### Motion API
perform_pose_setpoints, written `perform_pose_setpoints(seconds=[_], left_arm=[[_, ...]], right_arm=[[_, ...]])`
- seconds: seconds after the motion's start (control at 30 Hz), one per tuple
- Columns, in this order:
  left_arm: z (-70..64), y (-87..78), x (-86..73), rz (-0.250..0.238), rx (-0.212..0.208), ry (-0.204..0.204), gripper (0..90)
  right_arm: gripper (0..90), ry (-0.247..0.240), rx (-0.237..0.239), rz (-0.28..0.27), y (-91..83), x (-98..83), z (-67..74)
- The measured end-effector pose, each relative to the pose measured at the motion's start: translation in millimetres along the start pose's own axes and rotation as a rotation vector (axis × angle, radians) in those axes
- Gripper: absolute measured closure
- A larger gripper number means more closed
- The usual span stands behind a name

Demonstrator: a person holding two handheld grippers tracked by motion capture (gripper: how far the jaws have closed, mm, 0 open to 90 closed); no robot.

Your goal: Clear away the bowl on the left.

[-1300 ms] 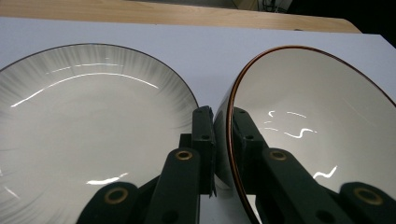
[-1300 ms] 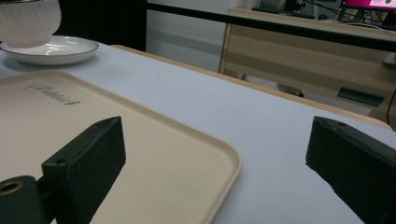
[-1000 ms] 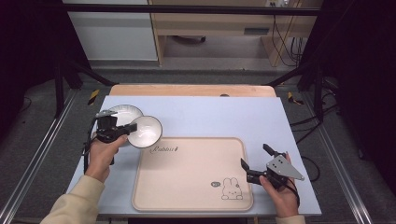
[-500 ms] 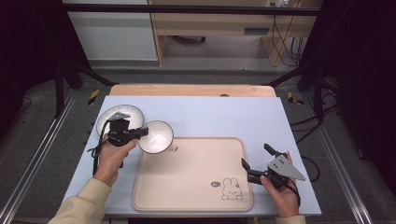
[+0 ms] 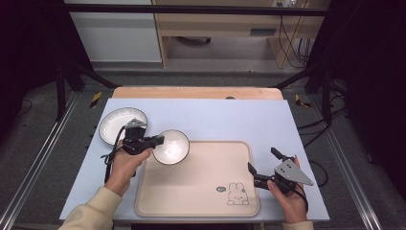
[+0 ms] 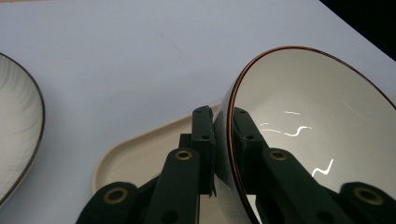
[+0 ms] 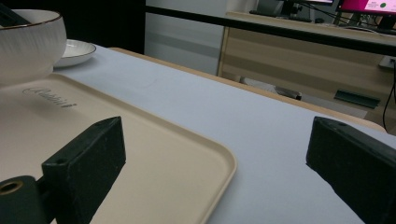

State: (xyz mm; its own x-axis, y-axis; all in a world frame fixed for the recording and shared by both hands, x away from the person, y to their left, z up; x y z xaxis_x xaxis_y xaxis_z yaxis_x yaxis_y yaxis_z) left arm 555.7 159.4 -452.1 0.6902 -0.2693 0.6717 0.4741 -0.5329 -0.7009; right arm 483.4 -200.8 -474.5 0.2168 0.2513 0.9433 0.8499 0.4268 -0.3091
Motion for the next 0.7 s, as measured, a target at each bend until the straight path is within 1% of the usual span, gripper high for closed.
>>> perform_pose_setpoints(seconds=[0.1, 0.27, 0.37, 0.43, 0.5, 0.53, 0.6, 0.7], left_arm=[[-7.2, 4.6, -2.0, 0.011, -0.012, 0.01, 81.6], [-15.3, 9.7, -5.1, 0.024, -0.025, 0.021, 81.6], [-19.0, 12.6, -6.5, 0.03, -0.031, 0.026, 81.6], [-22.7, 15.1, -8.2, 0.044, -0.041, 0.034, 81.5], [-24.6, 16.5, -8.5, 0.045, -0.045, 0.034, 81.5], [-25.6, 17.5, -9.1, 0.05, -0.049, 0.042, 81.4], [-28.7, 19.5, -9.7, 0.052, -0.058, 0.038, 81.5], [-34.7, 23.8, -11.5, 0.062, -0.064, 0.046, 81.4]], right_arm=[[4.9, 0.002, 0.001, 0.0, -0.2, 0.1, 0.1], [5.0, 0.003, 0.002, -0.001, -0.4, 0.2, -0.1], [5.0, 0.002, 0.001, -0.001, -0.3, 0.2, -0.2], [5.0, 0.001, 0.001, 0.0, -0.3, 0.2, 0.0], [5.0, 0.001, 0.0, -0.001, -0.2, 0.2, -0.1], [5.1, 0.0, 0.0, -0.001, -0.2, 0.2, -0.1], [5.3, -0.001, 0.0, 0.002, -0.2, -0.1, -0.1], [5.3, -0.001, 0.0, 0.001, -0.2, 0.1, 0.0]])
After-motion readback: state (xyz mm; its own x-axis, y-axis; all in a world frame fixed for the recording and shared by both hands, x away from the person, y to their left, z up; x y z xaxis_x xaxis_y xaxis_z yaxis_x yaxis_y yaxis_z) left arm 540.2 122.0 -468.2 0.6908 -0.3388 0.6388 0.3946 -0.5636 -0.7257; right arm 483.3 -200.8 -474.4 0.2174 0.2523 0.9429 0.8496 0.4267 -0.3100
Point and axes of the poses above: each handheld gripper's, and its own axes: y roughly forward along the jaws, x roughly out of its top, z roughly to its left, the point moved 8 cm from there along y, roughly forward along the jaws, and after that the axes turned 9 degrees about z, right-handed, at the moved point
